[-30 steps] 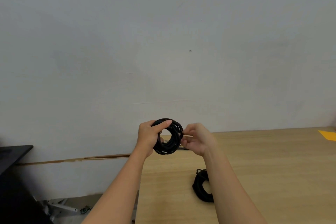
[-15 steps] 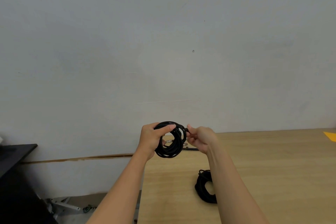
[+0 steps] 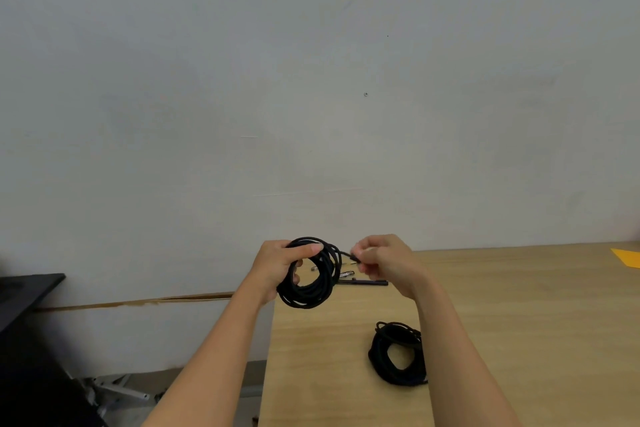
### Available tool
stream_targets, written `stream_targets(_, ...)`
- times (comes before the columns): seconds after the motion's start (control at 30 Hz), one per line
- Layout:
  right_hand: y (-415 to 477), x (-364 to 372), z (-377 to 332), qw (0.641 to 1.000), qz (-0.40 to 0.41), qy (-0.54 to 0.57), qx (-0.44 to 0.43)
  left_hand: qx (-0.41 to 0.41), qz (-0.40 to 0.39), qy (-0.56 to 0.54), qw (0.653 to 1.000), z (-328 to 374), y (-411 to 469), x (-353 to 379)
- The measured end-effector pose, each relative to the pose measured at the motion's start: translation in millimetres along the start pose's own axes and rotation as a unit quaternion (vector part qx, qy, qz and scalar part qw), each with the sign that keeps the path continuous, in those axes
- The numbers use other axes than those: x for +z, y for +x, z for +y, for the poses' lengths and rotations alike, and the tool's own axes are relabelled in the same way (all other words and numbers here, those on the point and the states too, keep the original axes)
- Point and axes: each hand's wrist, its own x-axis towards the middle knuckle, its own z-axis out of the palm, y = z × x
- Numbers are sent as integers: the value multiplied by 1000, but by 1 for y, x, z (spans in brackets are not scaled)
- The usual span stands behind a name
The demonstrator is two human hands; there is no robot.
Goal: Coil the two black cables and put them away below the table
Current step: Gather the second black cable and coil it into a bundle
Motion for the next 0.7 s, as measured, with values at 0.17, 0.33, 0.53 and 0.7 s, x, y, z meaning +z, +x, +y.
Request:
stream_targets(0.17,0,13,-6,985,-52,-163,-12,9,-12,24,1000,0,0,1)
stream_targets(0.33,1,7,-8,994,-90,-59,-28,-2,3,1,1000,-4,1,-2)
stream_targets(0.53,-1,6,-9,994,-45,-83,-48,-14,18,20,1000,-5,3,-12)
stream_targets(0.7,1,21,-5,958,-26,-284,-15,-5,-3,148,989,-10,0,-7)
